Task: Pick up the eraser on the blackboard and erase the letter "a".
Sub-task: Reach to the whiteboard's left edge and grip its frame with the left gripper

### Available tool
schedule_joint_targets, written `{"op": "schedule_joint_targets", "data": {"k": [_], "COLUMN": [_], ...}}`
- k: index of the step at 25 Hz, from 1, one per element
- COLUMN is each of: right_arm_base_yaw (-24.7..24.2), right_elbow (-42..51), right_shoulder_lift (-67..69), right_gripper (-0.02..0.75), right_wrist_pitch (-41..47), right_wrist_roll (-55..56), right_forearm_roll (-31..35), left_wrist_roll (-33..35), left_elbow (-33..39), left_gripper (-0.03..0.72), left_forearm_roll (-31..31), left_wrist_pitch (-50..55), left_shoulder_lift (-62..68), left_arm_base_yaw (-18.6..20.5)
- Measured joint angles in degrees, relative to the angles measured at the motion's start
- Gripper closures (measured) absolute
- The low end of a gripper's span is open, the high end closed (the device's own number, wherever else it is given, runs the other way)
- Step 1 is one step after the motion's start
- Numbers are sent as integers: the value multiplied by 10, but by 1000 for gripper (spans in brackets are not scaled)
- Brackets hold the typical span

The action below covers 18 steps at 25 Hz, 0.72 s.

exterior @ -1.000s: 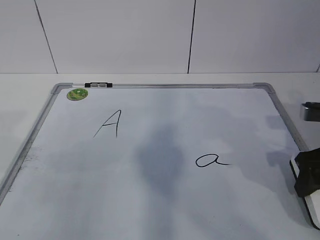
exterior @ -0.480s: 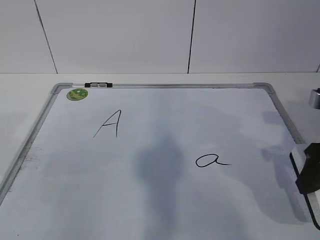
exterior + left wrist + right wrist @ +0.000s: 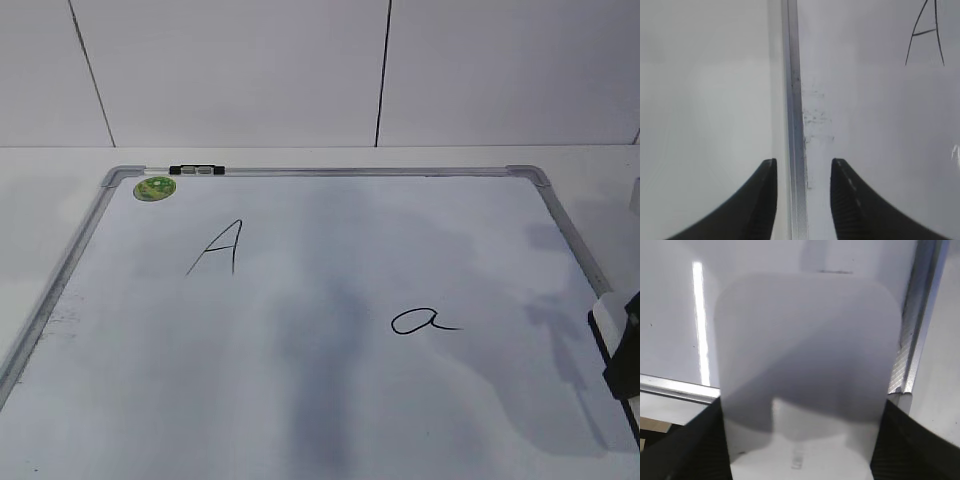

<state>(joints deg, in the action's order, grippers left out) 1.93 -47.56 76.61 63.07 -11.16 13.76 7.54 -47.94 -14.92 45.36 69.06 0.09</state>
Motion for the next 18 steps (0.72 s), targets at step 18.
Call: {"op": "schedule_joint_targets", "data": {"k": [18], "right_arm_base_yaw": [0], "right_elbow": [0], "right_shoulder_lift": [0], "right_gripper": [182], "right_wrist_pitch": [1], "right_wrist_roll": [-3], "right_forearm_roll": [0], "left_wrist_roll": [28], "left_elbow": [-169], "left_gripper": [288], "left_forearm_roll": [0], "left_wrist_pitch": [45], "left_shoulder_lift": [249], "left_arm_base_yaw": [0]}}
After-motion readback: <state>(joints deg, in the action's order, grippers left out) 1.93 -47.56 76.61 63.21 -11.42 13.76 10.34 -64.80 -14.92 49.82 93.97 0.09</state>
